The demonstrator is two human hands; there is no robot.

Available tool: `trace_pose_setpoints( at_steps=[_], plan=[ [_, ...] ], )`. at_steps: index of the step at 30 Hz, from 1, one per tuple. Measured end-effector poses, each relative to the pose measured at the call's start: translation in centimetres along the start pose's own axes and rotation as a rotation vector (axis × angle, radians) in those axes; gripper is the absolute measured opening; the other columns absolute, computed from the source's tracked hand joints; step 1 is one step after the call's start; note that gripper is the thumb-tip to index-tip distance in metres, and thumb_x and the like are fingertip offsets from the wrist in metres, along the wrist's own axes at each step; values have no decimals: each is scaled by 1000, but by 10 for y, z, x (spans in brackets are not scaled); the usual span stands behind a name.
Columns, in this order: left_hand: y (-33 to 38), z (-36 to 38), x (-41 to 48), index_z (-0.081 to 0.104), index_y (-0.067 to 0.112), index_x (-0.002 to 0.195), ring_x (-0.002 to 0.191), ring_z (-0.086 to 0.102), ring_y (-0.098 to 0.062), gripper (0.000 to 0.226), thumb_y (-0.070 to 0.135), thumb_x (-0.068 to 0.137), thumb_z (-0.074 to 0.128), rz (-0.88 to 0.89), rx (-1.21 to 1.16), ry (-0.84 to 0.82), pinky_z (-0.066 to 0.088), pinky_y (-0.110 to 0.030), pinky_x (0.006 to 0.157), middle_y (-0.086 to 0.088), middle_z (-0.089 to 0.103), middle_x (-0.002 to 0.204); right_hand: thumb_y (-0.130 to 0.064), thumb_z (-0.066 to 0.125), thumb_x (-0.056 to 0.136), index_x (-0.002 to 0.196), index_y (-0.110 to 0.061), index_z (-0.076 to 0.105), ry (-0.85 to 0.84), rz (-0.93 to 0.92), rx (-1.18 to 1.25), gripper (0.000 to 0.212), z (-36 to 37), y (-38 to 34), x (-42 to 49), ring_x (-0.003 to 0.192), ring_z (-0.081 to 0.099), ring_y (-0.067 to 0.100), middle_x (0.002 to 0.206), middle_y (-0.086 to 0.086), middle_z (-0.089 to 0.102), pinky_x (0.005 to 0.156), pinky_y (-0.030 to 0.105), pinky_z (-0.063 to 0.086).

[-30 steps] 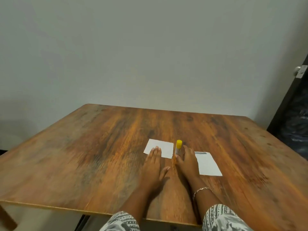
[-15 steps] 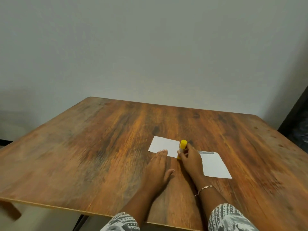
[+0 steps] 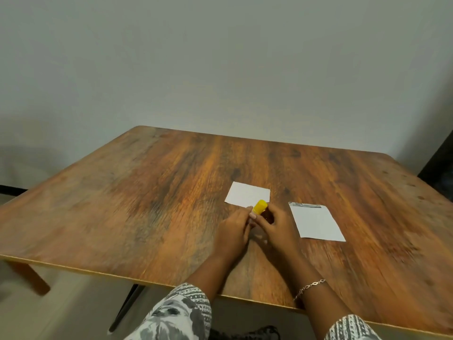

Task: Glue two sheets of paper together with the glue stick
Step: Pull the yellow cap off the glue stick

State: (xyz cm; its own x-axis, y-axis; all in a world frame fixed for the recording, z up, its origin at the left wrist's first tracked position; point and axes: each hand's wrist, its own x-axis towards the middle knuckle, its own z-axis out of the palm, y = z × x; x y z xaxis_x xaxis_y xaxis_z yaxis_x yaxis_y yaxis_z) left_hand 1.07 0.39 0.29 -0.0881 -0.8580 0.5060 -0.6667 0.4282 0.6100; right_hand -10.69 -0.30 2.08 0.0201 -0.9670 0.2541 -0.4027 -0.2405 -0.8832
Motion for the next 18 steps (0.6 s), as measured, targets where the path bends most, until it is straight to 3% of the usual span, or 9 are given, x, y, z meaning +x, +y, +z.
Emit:
trace_pose_setpoints(
  at_steps=[2,4,7,10,14,16,18],
  plan=[
    [2,0,0,59,11,114,91,63,-19,27,9,87,56,20,21,10,38,-12,71,-7,67,107,-46,59,82,90,-25,60,65,4,-34,22,-2,0,1,82,62,11,86,-6,66,70,28,54],
    [2,1,0,61,11,113,92,62,-20,27,8,86,57,31,32,11,40,-17,72,-8,67,108,-42,57,85,83,-23,57,102,-32,-157,18,-6,-1,5,76,60,12,81,-4,64,67,29,52],
    [1,2,1,63,10,112,94,63,-23,29,3,84,57,19,14,8,45,-23,76,-8,68,109,-28,57,87,84,-26,52,-28,-133,-325,6,-13,-4,11,77,57,9,85,-4,62,66,24,46],
    [0,4,3,63,11,112,95,63,-22,28,6,85,57,0,16,-16,48,-28,80,-7,68,109,-15,56,87,92,-20,54,-174,-165,-413,7,-22,-11,14,87,54,12,104,4,61,70,12,40],
    [7,11,7,64,10,110,94,62,-22,25,8,87,55,-24,4,3,42,-20,74,-9,68,107,-30,57,87,113,-19,51,-148,-92,-537,28,-28,-19,18,98,57,18,112,1,60,82,22,43],
    [12,16,7,64,11,112,92,63,-22,25,11,88,55,-28,-9,19,40,-19,72,-9,69,106,-32,51,90,114,-16,52,-130,-46,-638,29,-30,-17,21,98,60,22,115,6,64,85,28,47],
    [14,19,7,64,14,112,91,63,-20,24,14,89,55,-30,-19,27,39,-15,72,-7,70,105,-28,50,91,111,-15,52,-154,-53,-647,23,-32,-15,23,95,60,22,115,8,64,82,26,48]
  ],
)
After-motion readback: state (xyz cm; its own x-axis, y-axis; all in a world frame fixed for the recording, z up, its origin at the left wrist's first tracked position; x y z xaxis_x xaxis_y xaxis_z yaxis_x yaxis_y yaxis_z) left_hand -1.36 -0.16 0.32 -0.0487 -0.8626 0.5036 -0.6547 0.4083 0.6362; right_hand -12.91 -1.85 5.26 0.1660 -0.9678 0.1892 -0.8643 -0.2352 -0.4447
